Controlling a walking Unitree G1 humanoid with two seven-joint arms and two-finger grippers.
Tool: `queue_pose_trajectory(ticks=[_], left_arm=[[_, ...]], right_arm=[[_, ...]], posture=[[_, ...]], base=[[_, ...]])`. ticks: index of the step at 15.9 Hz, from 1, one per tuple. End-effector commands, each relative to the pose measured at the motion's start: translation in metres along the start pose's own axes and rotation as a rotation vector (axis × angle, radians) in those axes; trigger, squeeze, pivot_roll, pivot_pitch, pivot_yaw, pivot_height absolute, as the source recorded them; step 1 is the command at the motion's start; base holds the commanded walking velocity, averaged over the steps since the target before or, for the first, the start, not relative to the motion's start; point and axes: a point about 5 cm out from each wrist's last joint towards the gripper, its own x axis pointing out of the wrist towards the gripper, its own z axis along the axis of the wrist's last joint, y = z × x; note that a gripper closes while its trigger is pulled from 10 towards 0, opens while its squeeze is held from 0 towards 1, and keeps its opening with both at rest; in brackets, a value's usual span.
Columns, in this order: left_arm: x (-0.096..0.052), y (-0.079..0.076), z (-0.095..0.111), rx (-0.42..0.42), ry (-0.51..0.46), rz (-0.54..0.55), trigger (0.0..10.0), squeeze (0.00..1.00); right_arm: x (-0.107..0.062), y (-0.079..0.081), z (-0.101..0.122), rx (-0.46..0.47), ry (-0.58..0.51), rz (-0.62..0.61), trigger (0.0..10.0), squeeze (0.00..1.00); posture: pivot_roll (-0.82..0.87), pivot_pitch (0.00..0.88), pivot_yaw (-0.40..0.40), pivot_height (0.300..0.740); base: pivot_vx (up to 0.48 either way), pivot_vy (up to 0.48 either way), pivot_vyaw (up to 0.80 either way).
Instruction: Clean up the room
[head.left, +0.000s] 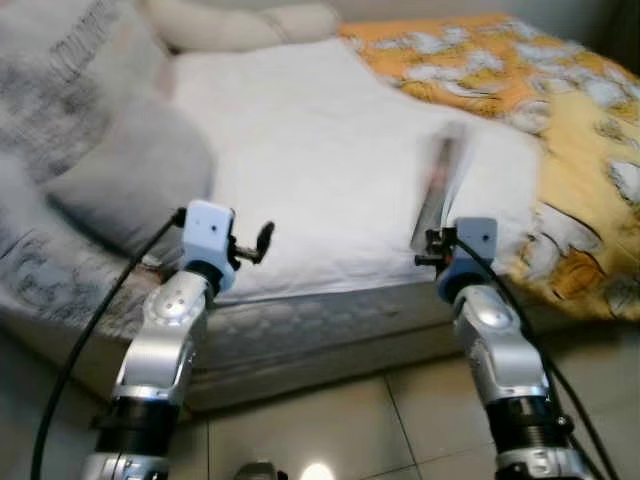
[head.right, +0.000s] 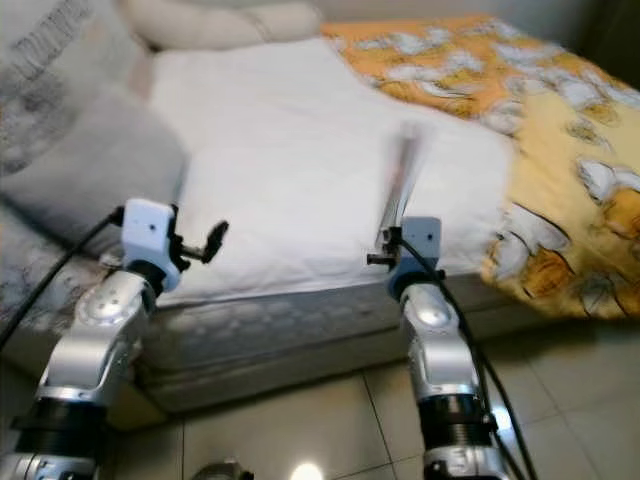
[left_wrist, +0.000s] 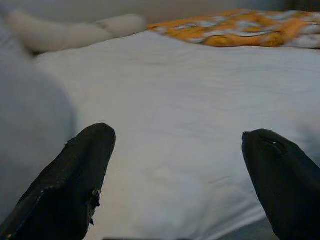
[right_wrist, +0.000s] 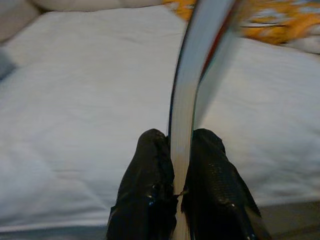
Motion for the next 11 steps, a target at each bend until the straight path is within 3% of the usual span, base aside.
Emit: queue_pose_trajectory(ticks=[1,2,11], left_arm=[[-0.0008,0.0049,0.0027,0.007,-0.009,0.011,10.0,0.0],[-0.0007,0.0048,0.0027,0.007,-0.009,0.011,10.0,0.0],[0.0027,0.0078,0.0052,0.007,-0.011,0.008,10.0,0.0]], right_arm=[[0.0032,0.0115,0.0147,-0.007,-0.059,0.047,10.0,0.0],[0.0034,0.0094,0.0139,0.024,-0.054,0.029,10.0,0.0],[0.008,0.0055,0.0178,0.006,-0.06,0.016,10.0,0.0]], posture=[[0.09,0.0,0.008,0.74],[0.09,0.0,0.01,0.74],[0.1,0.0,0.008,0.74]], base=[[0.315,0.0,0.0],[0.315,0.0,0.0],[0.32,0.0,0.0]])
